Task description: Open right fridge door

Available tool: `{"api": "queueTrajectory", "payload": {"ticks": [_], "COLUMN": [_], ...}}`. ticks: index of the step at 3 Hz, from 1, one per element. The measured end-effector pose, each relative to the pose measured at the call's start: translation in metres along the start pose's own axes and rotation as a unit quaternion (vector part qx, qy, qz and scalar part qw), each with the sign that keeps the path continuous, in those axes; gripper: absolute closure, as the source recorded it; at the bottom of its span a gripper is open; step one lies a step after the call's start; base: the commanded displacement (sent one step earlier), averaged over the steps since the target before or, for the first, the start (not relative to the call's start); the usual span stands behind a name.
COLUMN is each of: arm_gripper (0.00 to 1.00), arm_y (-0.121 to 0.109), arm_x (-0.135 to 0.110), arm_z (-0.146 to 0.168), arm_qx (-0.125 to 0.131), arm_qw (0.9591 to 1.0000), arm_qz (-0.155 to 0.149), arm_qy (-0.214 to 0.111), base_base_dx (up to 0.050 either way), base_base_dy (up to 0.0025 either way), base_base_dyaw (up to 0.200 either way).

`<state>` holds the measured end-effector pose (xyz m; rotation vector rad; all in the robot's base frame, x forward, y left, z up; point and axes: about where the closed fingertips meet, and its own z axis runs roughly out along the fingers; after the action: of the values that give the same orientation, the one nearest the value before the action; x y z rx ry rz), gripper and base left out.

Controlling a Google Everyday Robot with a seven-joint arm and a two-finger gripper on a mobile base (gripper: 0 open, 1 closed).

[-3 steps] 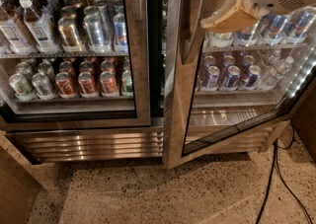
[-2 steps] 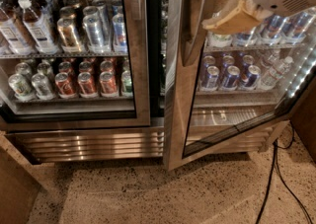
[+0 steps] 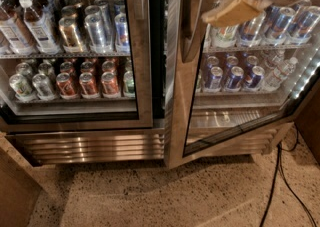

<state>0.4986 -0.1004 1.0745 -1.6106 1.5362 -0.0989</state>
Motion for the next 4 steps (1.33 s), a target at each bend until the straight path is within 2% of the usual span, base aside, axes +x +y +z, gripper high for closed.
{"api": "queueTrajectory", "payload": {"ticks": [1, 2, 3, 4], "arm_gripper": [0.04, 0.0, 0.0, 0.0], "arm_y": [0.0, 0.04, 0.119, 0.142], "arm_x": [0.006, 0.002, 0.001, -0.007], "arm_z": [-0.001, -0.037, -0.095, -0.126], "arm_qx": [-0.031, -0.092, -0.15, -0.149], "arm_qw": [0.9995, 0.9936, 0.9736, 0.9665], "arm_qz": [0.006, 0.059, 0.146, 0.173], "arm_qy": [0.011, 0.03, 0.091, 0.117], "base_base_dx": [0.0, 0.0, 0.0, 0.0], "base_base_dy": [0.0, 0.0, 0.0, 0.0], "base_base_dyaw": [0.0, 0.0, 0.0, 0.0]}}
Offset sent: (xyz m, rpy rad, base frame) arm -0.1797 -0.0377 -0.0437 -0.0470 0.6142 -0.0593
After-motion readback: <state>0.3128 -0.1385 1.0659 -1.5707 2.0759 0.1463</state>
